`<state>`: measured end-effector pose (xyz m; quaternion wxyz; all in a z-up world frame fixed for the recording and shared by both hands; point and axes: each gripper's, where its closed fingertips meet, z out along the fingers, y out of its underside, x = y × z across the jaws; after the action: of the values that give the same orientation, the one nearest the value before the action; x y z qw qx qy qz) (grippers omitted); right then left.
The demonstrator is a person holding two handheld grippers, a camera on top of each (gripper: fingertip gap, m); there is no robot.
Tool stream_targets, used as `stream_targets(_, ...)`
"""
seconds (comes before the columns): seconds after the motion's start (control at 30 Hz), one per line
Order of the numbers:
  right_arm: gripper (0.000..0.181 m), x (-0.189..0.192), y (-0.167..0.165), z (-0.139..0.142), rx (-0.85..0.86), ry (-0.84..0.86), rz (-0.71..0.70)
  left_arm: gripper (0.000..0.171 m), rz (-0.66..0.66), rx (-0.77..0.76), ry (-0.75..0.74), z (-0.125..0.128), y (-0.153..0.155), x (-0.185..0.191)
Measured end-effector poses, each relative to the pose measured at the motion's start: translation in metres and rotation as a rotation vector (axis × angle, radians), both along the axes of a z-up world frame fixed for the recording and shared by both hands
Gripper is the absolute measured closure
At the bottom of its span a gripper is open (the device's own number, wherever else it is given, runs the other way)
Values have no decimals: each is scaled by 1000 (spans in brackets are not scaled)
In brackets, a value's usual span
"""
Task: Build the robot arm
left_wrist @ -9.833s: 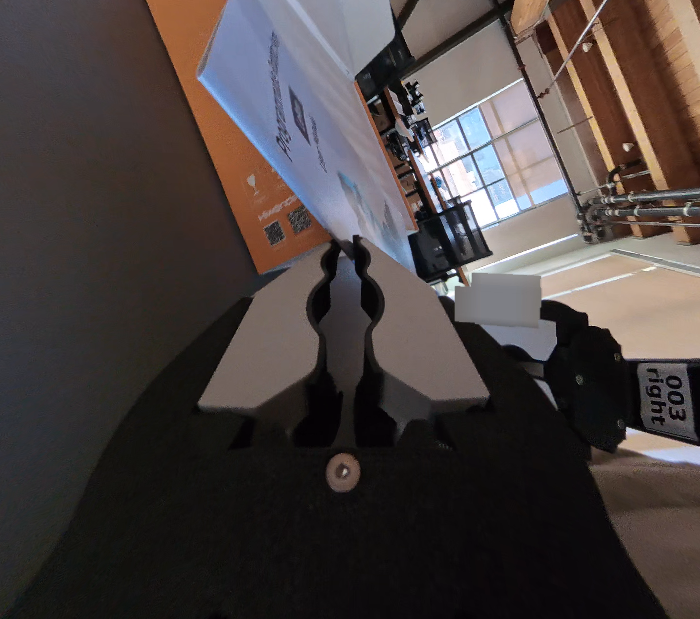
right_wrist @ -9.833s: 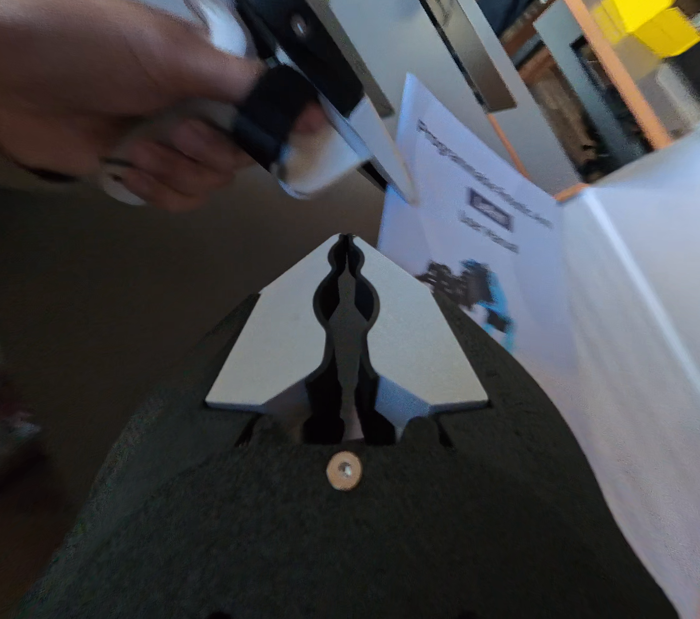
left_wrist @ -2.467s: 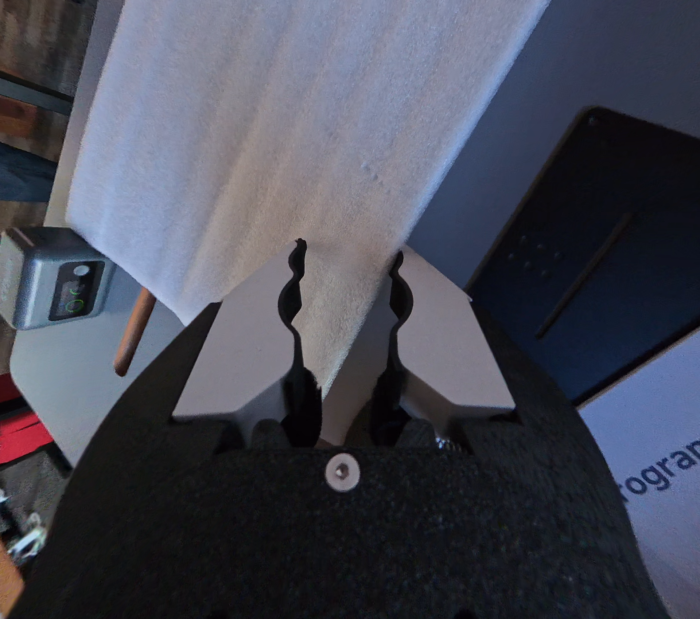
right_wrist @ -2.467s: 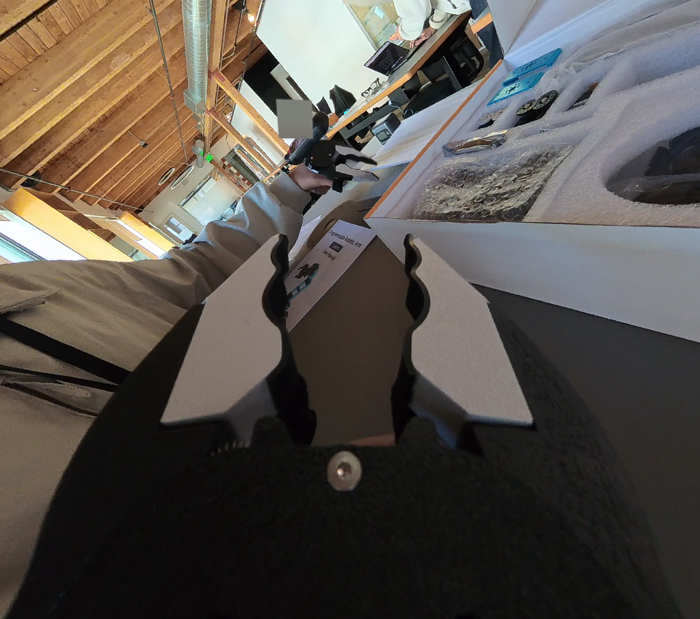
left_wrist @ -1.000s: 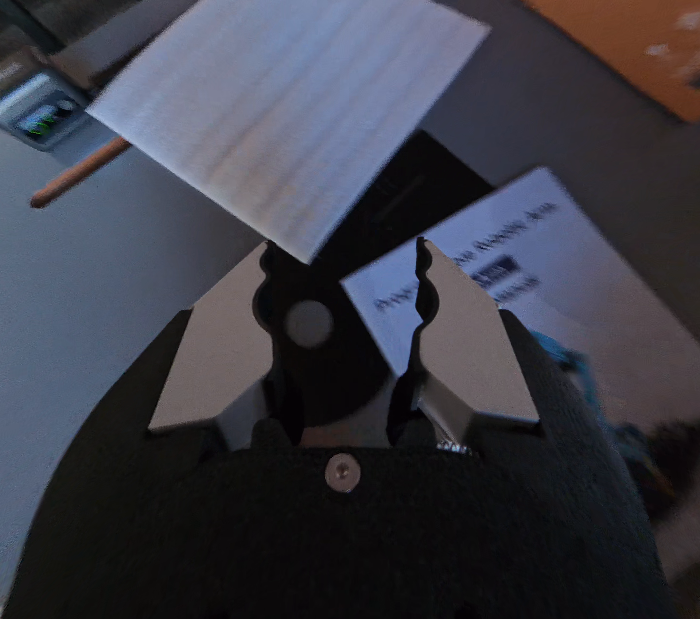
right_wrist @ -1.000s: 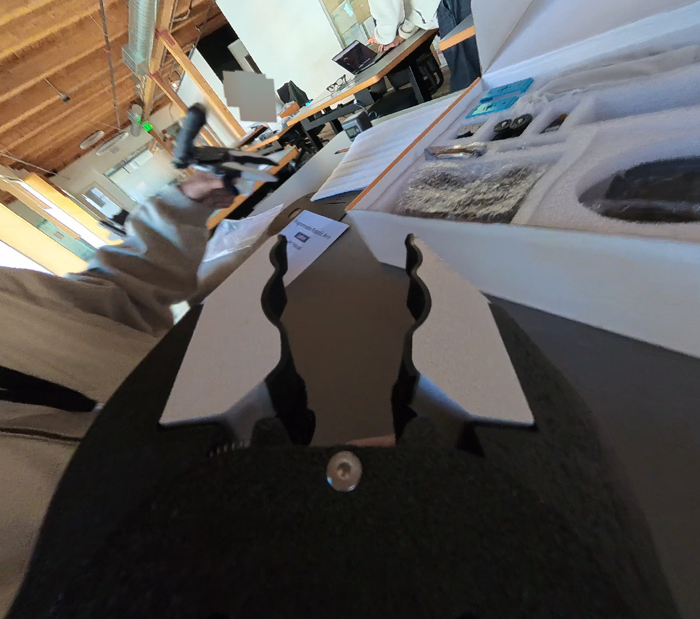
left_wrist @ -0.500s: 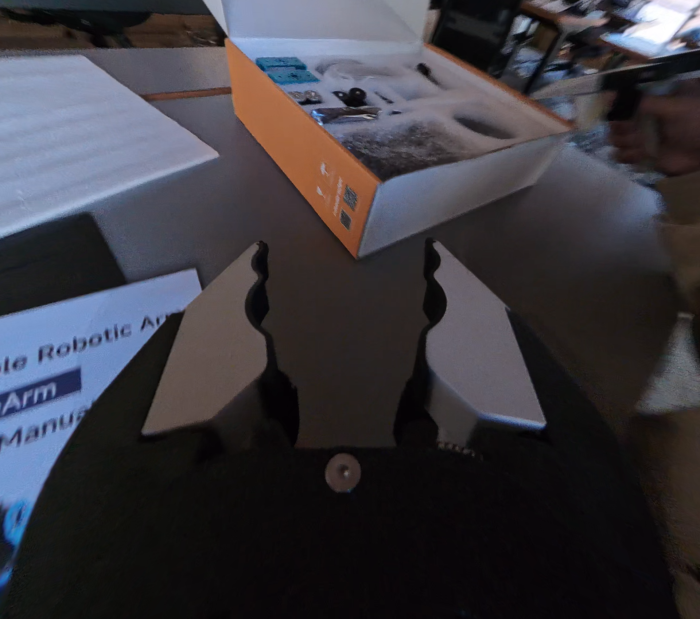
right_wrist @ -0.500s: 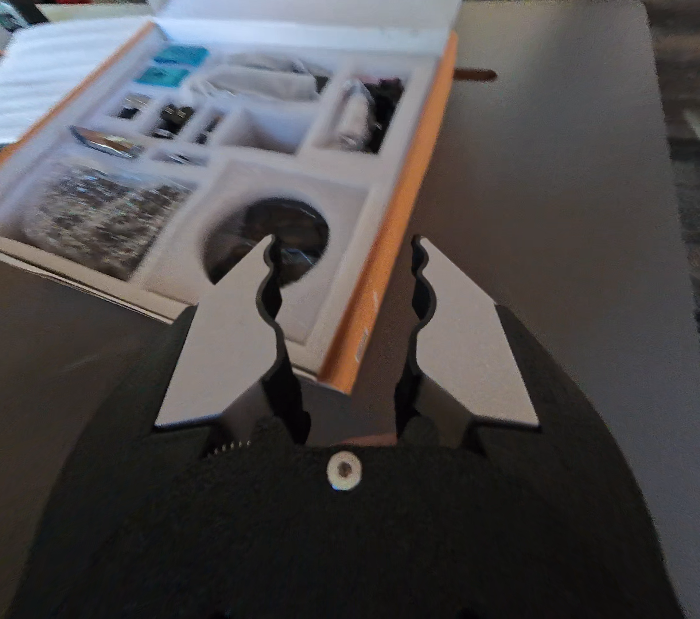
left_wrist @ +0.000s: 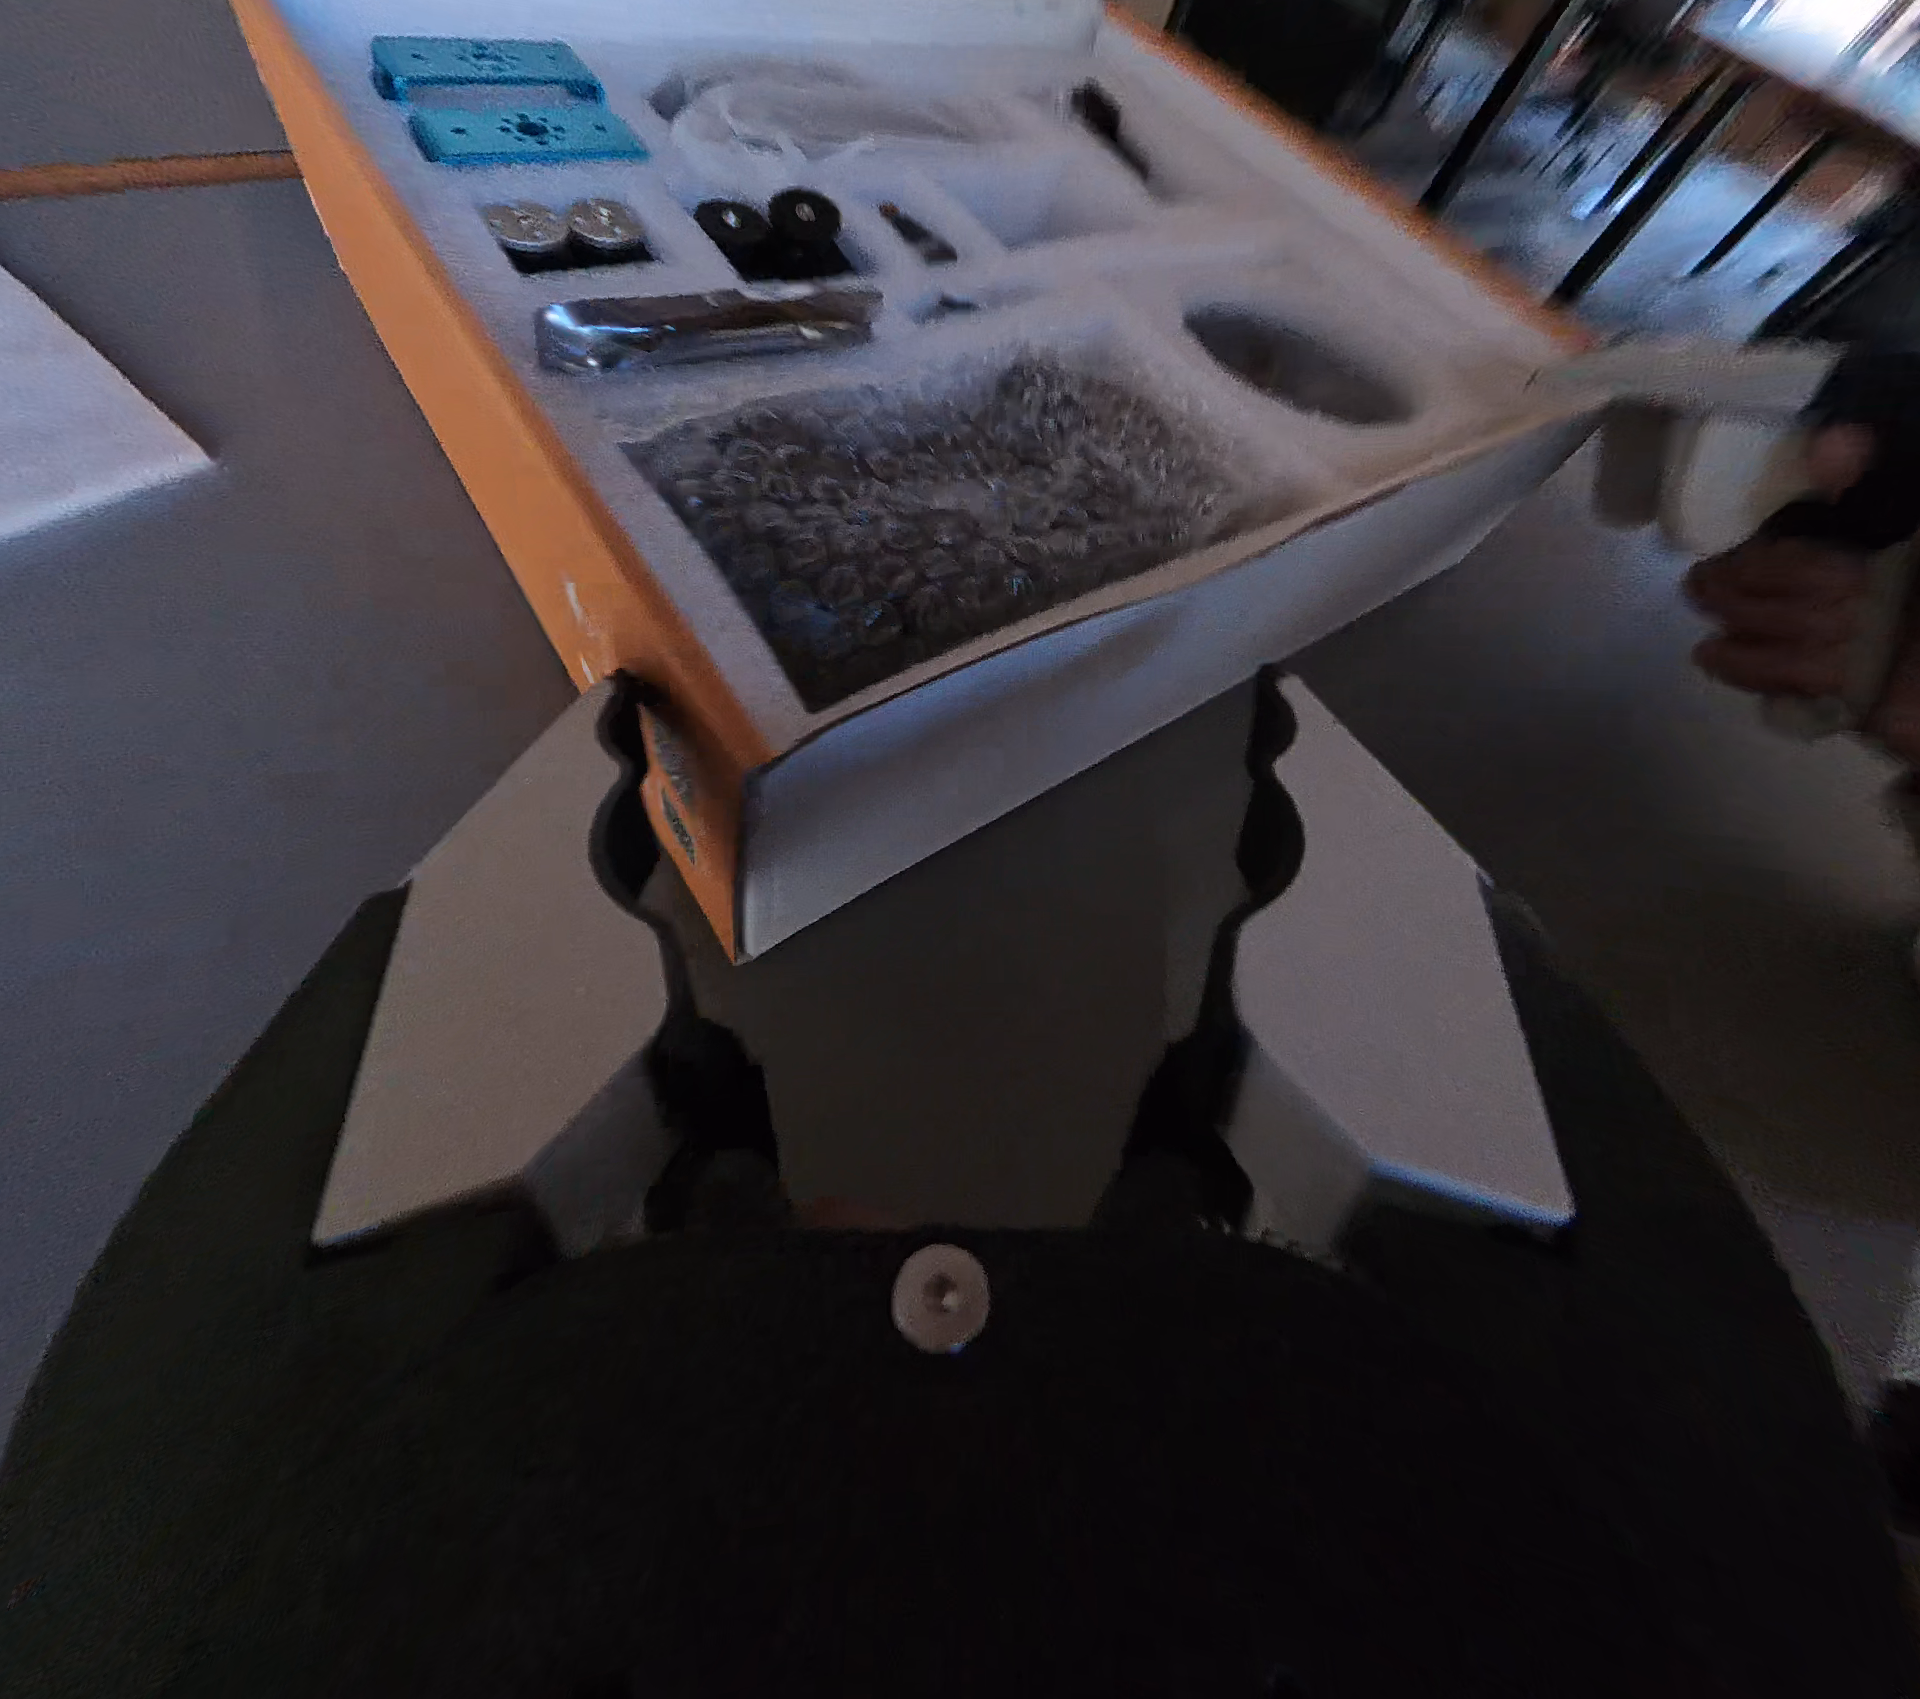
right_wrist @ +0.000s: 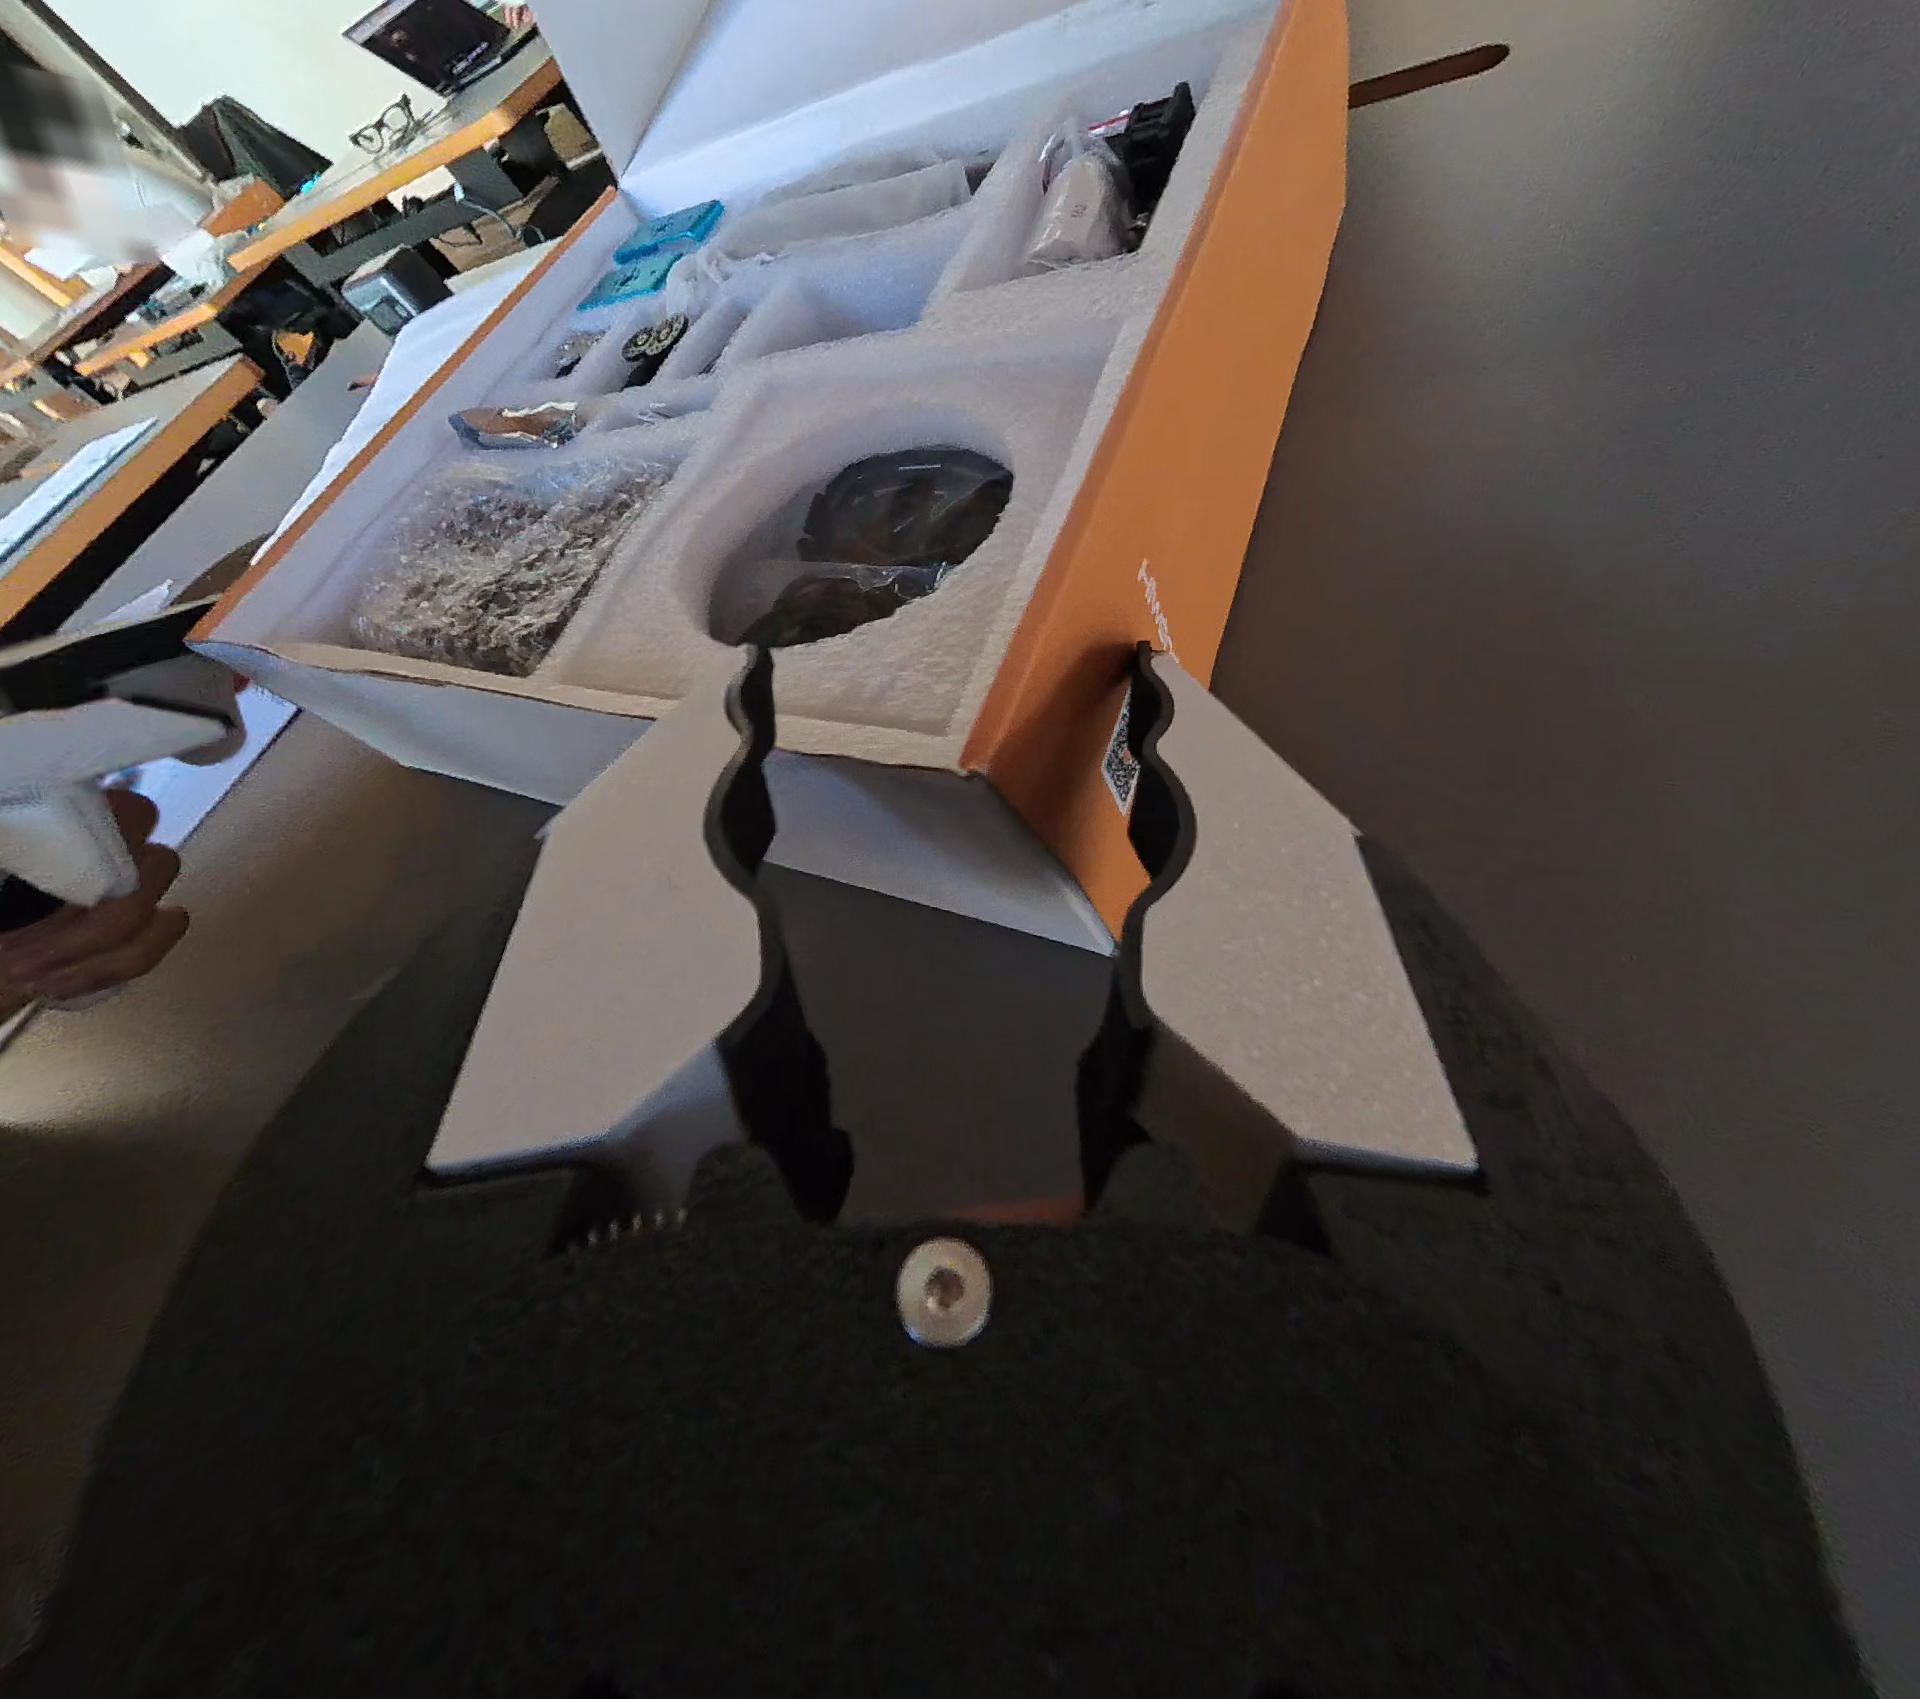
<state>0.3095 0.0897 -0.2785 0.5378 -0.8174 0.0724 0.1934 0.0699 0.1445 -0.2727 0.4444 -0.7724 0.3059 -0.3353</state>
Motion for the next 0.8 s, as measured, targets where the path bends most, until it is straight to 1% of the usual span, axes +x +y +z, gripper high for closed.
stream_targets(0.03,109,1,1,1,4,-3,9,53,9,22,86,-5,-2,6)
stream_targets(0.07,104,3,2,2,9,3,10,53,20,39,180,-10,-3,12)
stream_targets(0.1,99,7,5,3,14,9,2,56,30,53,253,-14,-3,16)
stream_targets(0.13,95,12,7,3,17,5,-9,62,47,56,276,-15,-2,21)
stream_targets(0.17,93,18,9,3,18,-14,-18,67,64,52,264,-14,-1,26)
stream_targets(0.23,87,27,13,3,14,-44,-29,70,69,45,234,-12,2,37)
stream_targets(0.37,81,49,23,2,-37,-76,-5,69,54,26,224,-11,8,62)
stream_targets(0.5,74,67,39,1,-121,-123,56,69,57,-16,202,-9,23,83)
stream_targets(0.67,70,73,61,-2,-176,-179,83,71,95,-38,176,-8,49,94)
stream_targets(0.8,73,77,67,-2,-149,-177,59,72,91,-20,150,-8,50,95)
